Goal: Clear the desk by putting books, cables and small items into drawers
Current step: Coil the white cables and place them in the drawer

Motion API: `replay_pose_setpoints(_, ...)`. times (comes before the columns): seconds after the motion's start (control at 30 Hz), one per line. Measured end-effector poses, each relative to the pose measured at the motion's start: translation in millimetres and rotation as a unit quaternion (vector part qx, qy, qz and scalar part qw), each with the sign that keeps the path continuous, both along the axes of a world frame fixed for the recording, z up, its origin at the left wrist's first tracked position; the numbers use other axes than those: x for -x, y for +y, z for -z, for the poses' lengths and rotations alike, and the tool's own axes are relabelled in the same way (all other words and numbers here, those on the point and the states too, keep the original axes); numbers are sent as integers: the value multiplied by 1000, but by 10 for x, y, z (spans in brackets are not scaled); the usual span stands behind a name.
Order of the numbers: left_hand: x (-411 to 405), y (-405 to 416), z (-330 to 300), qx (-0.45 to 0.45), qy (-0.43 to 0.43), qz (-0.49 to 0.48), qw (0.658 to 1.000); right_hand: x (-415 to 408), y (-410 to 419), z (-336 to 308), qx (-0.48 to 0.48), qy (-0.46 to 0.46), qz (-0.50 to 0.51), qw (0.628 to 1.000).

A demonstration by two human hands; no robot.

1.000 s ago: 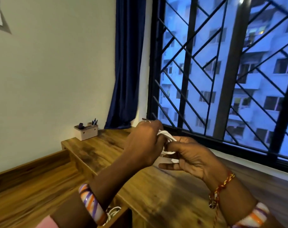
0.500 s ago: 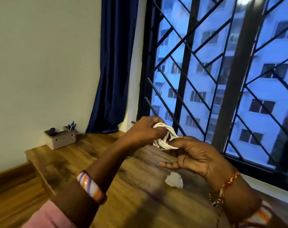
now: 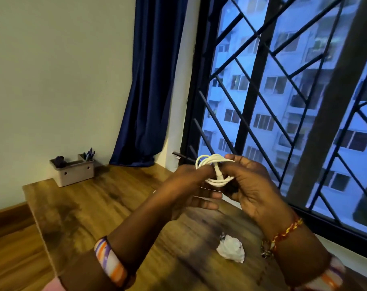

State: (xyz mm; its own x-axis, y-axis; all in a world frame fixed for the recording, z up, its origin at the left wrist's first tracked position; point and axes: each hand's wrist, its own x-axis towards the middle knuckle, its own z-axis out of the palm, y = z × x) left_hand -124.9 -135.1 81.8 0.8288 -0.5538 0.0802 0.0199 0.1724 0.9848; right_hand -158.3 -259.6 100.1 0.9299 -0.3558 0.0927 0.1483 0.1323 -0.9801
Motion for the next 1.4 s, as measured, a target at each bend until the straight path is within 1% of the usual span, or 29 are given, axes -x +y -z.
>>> replay_pose_setpoints(0.1, 32, -9, 43, 40, 85, 50, 994, 6, -3, 32, -3, 10, 3, 1000)
replay_pose_setpoints(0.17, 72, 9, 74, 51, 120, 63, 989, 32, -4, 53, -6, 21, 8, 1000)
replay_pose_setpoints(0.2, 98, 18, 92, 42, 115, 46, 991, 52, 6, 58, -7, 27, 6, 1000)
replay_pose_setpoints(0.23, 118, 18, 119, 19, 93, 15, 995, 75, 20, 63, -12, 32, 3, 999)
replay_pose_setpoints(0.3, 136, 13, 164, -40, 17, -69, 997, 107, 53, 71, -31, 40, -3, 999)
replay_pose_setpoints(0.37, 165, 60, 159, -48, -35, -114, 992, 155, 103, 76, -40, 46, -15, 998)
replay_pose_setpoints(0.43, 184, 150, 127, -24, -31, -95, 995, 212, 151, 63, -48, 49, -49, 996)
replay_pose_setpoints(0.53, 275, 301, 76, 27, 20, -26, 999, 342, 210, 0, -37, 66, -129, 989)
replay_pose_setpoints(0.6, 374, 347, 70, 49, 43, 6, 998, 440, 225, -42, -30, 83, -164, 983)
replay_pose_setpoints(0.67, 514, 361, 88, 61, 57, 21, 996, 576, 247, -67, -24, 89, -175, 980)
replay_pose_setpoints(0.73, 657, 361, 116, 84, 55, 9, 995, 741, 276, -60, -6, 88, -176, 980)
replay_pose_setpoints(0.8, 793, 369, 132, 106, 8, -38, 994, 928, 336, -22, 23, 88, -168, 982)
replay_pose_setpoints(0.83, 845, 391, 139, 104, -44, -69, 991, 1026, 386, 4, 42, 88, -157, 983)
replay_pose_setpoints(0.9, 991, 469, 128, 82, -143, -83, 983, 1233, 488, 72, 69, 76, -121, 987)
replay_pose_setpoints(0.97, 1148, 550, 97, 51, -181, -77, 979, 1425, 577, 121, 89, 53, -81, 991)
replay_pose_setpoints(1.0, 1228, 580, 84, 34, -175, -78, 981, 1520, 617, 133, 85, 46, -72, 993)
replay_pose_setpoints(1.03, 1326, 605, 76, 16, -159, -81, 984, 1625, 661, 143, 65, 47, -71, 994)
replay_pose_setpoints(1.1, 1505, 627, 81, 0, -118, -86, 989, 1797, 733, 162, -14, 71, -90, 993)
replay_pose_setpoints(1.2, 1766, 689, 78, -7, -71, -92, 993, 2077, 875, 196, -146, 114, -148, 972)
replay_pose_setpoints(1.3, 2015, 772, 51, -15, -74, -82, 994, 2316, 995, 227, -226, 116, -195, 947)
replay_pose_setpoints(1.4, 2225, 902, 22, -20, -86, -51, 995, 2520, 1088, 252, -274, 86, -200, 937)
